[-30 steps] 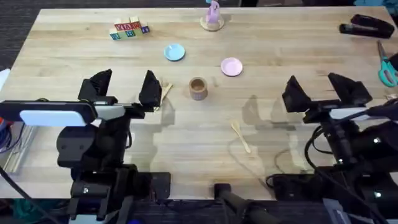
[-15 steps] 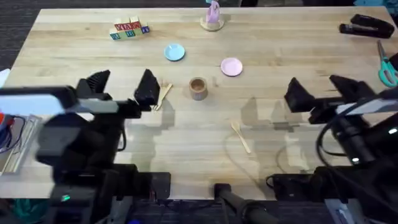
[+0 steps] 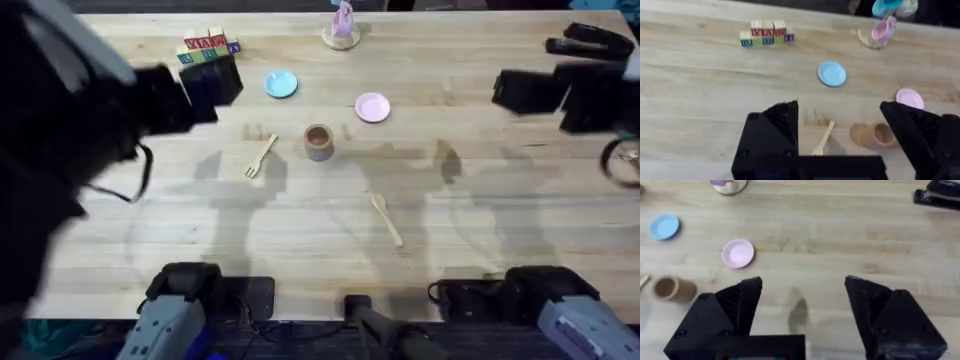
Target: Pick up a utensil and set it on the pink plate, then put the other utensil in the container.
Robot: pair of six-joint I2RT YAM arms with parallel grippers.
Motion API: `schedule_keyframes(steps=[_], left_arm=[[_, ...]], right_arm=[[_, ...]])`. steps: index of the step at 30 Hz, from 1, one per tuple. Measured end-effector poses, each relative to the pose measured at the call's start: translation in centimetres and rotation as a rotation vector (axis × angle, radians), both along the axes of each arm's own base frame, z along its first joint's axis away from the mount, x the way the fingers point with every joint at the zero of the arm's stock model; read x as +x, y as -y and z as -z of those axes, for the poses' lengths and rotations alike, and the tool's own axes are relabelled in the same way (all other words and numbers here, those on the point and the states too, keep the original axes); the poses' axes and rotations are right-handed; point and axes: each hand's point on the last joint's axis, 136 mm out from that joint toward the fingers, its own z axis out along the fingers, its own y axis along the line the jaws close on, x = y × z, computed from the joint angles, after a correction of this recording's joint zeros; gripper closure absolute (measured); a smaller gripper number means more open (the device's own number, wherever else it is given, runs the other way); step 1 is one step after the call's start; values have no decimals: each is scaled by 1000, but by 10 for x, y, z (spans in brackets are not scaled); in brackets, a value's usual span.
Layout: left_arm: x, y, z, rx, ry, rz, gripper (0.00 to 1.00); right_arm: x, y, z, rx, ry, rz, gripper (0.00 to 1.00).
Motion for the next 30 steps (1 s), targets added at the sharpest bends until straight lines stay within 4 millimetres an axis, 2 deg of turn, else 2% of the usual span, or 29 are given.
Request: schedule_keyframes(steps=[3,7,13,18,30], left_arm=[[5,3,-7,-8,-110,13,9],[9,4,-5,-13,-273,17,8],[21,4,5,-17,-454,18,8],[27,5,18,-22,-516,21,8],[30,8,15,-35,-499,32,8]], right_arm=[[8,-3,-9,10,-93,-13,5],[17,-5,-17,20,-185,-24,6],[28,-7,-16,26,-255,-28,5],[27,-7,-15,26,-263,-28,5],[27,-7,-15,26,-263,-28,5]])
